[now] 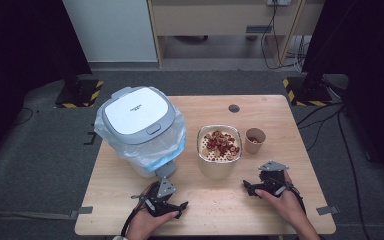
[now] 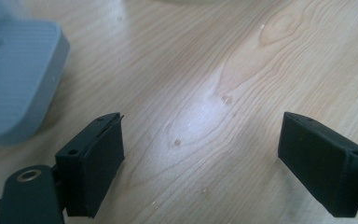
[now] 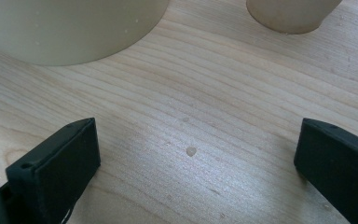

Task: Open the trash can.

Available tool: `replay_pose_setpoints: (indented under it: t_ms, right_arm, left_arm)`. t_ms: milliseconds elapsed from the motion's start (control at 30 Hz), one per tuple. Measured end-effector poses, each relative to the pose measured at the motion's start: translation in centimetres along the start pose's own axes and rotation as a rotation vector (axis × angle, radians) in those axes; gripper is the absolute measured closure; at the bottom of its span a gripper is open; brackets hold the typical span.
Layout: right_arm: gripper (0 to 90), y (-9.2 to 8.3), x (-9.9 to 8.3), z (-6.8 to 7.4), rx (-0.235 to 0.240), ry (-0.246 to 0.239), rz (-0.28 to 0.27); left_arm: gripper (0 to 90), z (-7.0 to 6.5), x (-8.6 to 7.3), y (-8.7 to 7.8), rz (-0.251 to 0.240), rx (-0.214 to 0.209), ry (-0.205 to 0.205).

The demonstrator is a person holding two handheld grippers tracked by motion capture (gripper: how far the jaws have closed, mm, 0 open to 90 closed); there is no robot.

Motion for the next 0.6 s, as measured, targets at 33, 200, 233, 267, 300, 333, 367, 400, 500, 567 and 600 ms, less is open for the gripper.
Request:
replay_pose_setpoints:
  t_ms: [33,200,233,267,300,333,367,400,500,567,600]
  right_arm:
    - [0.6,0.0,0.0,0.0,0.001,-0.003,0.001]
    - [0.6,0.0,0.0,0.0,0.003,-0.007,0.001]
    - [0.6,0.0,-0.1,0.0,0.007,-0.008,0.002]
    - [0.6,0.0,-0.1,0.0,0.008,-0.011,0.001]
    - [0.6,-0.1,-0.1,0.0,0.009,-0.012,0.001]
    - [0.6,-0.1,-0.1,0.0,0.01,-0.011,0.003]
    - [0.6,-0.1,-0.1,0.0,0.011,-0.011,0.003]
    - [0.7,-0.1,-0.1,0.0,0.011,-0.011,0.001]
    - [0.6,-0.1,-0.1,0.0,0.012,-0.012,0.001]
    - [0.6,-0.1,-0.1,0.0,0.013,-0.013,0.001]
    - [0.6,-0.1,-0.1,0.0,0.014,-0.015,0.002]
  left_arm:
    - [13.9,-0.1,0.2,-0.2,-0.01,0.001,0.006]
    - [25.7,-0.3,0.9,-1.2,-0.038,-0.009,0.018]
    - [26.7,-0.2,1.2,-1.3,-0.05,-0.003,0.014]
    - [29.2,-0.1,1.5,-1.5,-0.056,0.004,0.02]
    - [31.8,-0.1,1.8,-1.7,-0.067,0.005,0.022]
    - [32.7,0.0,2.1,-1.9,-0.079,0.006,0.02]
    - [34.1,0.0,2.3,-2.1,-0.091,0.005,0.019]
    - [35.0,0.0,2.4,-2.2,-0.097,0.011,0.022]
    - [38.8,0.0,2.6,-2.5,-0.101,0.019,0.038]
    - [41.8,0.1,2.8,-2.7,-0.104,0.028,0.044]
    - [44.3,0.4,2.9,-2.8,-0.104,0.039,0.052]
Point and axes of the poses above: each handheld gripper's, and its own axes: y roughly forward along the jaws, x roughly out of its top, z roughly to its left, the point moved 10 cm from there along y, roughly forward along the jaws, and after that the axes turned 5 degrees about z, right-handed, at the moved point
